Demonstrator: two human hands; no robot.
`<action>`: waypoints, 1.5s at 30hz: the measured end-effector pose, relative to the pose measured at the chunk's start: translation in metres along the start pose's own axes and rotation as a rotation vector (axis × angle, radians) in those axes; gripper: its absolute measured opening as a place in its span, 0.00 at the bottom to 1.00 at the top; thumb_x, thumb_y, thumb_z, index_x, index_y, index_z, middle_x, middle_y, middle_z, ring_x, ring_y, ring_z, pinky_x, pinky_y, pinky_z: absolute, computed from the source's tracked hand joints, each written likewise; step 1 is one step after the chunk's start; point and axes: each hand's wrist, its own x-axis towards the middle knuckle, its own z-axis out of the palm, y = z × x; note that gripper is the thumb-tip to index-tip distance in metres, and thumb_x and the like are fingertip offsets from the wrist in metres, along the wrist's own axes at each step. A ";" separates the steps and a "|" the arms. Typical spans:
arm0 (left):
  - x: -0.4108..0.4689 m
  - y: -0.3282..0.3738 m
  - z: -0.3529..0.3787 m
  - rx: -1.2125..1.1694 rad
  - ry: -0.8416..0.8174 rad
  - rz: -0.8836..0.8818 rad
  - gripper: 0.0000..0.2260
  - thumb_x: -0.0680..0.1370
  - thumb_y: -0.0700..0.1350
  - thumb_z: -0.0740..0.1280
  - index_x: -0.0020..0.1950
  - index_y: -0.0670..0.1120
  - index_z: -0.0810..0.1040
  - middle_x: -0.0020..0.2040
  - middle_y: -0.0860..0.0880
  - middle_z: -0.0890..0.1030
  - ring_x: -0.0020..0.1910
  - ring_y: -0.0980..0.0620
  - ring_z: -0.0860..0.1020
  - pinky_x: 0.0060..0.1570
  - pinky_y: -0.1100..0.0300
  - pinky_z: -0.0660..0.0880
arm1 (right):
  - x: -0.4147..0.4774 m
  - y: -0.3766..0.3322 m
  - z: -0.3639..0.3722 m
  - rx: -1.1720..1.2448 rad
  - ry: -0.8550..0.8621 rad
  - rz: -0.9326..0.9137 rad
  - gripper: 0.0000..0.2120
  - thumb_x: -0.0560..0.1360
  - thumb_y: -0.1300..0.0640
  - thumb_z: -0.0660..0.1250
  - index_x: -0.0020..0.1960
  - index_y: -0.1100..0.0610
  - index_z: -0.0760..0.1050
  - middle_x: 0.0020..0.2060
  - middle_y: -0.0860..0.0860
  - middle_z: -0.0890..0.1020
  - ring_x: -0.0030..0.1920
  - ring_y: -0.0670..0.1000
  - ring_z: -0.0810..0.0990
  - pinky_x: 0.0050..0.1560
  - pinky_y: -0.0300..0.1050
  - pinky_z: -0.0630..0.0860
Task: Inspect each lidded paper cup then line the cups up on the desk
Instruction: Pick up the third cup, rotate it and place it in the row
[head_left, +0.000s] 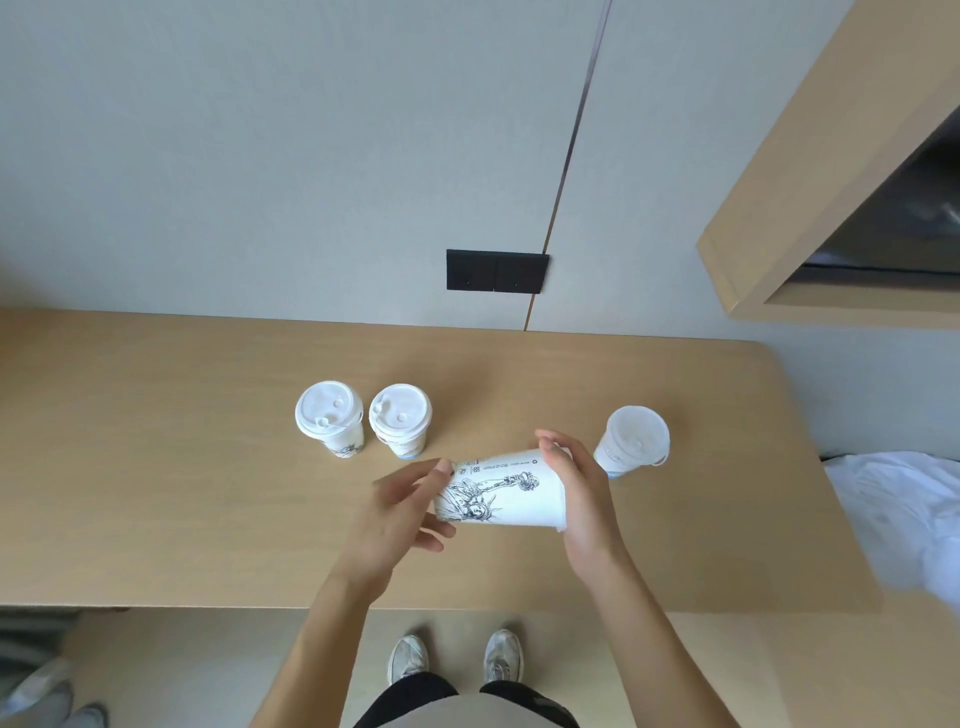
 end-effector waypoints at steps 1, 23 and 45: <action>-0.003 0.003 -0.002 -0.004 -0.002 0.014 0.13 0.80 0.56 0.70 0.59 0.49 0.85 0.50 0.43 0.86 0.36 0.45 0.83 0.36 0.53 0.79 | -0.003 -0.002 0.001 0.001 -0.016 0.000 0.22 0.65 0.36 0.72 0.56 0.43 0.84 0.57 0.40 0.85 0.68 0.49 0.79 0.70 0.55 0.72; -0.021 0.032 -0.035 -0.018 -0.104 0.114 0.13 0.79 0.45 0.71 0.64 0.48 0.82 0.59 0.50 0.86 0.55 0.47 0.86 0.55 0.51 0.83 | -0.025 -0.023 0.024 0.089 -0.073 -0.008 0.25 0.61 0.35 0.73 0.58 0.35 0.80 0.66 0.45 0.79 0.70 0.51 0.76 0.74 0.63 0.70; -0.008 0.043 -0.058 -0.117 -0.101 0.096 0.21 0.74 0.43 0.75 0.66 0.51 0.80 0.55 0.47 0.88 0.49 0.37 0.87 0.48 0.54 0.85 | -0.022 -0.027 0.046 0.086 -0.077 -0.072 0.25 0.65 0.37 0.74 0.62 0.39 0.80 0.66 0.52 0.80 0.71 0.56 0.76 0.74 0.68 0.69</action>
